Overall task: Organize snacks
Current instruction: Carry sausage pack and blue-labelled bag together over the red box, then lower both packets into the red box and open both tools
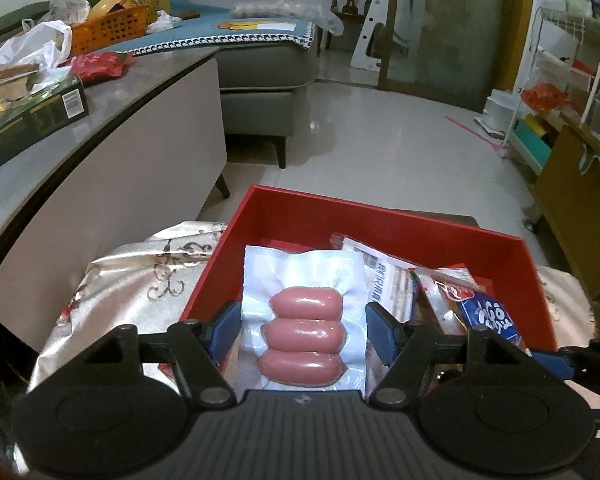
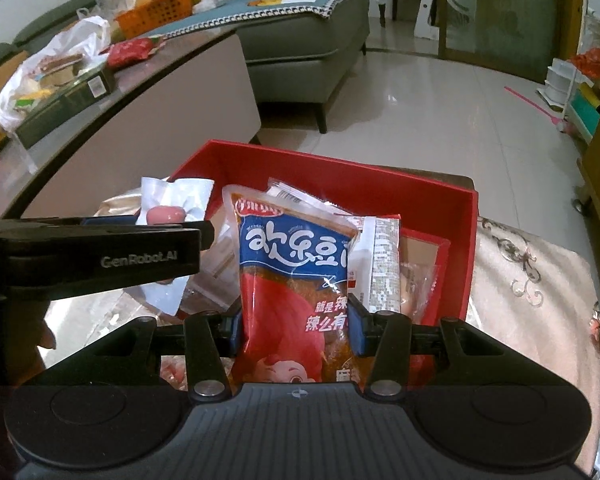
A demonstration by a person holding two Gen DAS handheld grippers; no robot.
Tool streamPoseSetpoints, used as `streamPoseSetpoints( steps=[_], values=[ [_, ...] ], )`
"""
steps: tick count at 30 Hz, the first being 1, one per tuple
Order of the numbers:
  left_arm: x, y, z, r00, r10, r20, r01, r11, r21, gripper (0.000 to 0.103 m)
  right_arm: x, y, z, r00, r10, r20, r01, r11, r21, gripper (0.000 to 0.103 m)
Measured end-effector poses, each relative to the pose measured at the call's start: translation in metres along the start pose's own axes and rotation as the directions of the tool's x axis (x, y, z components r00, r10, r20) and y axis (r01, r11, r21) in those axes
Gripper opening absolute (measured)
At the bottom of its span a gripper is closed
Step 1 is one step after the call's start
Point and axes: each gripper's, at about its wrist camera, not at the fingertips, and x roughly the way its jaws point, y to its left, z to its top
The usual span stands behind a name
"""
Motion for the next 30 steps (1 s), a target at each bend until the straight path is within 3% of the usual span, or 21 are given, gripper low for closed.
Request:
streamPoseSetpoints(
  steps=[15, 30],
  values=[
    [0.028, -0.002, 0.000, 0.998, -0.012, -0.056, 0.013, 1.000, 0.020, 0.061, 0.029, -0.001, 0.007, 1.000, -0.015, -0.017, 0.015, 1.000, -0.012, 0.057],
    [0.015, 0.006, 0.009, 0.999, -0.025, -0.046, 0.024, 0.999, -0.024, 0.062, 0.030, -0.004, 0.015, 0.999, -0.037, 0.024, 0.037, 0.999, 0.004, 0.070]
  ],
)
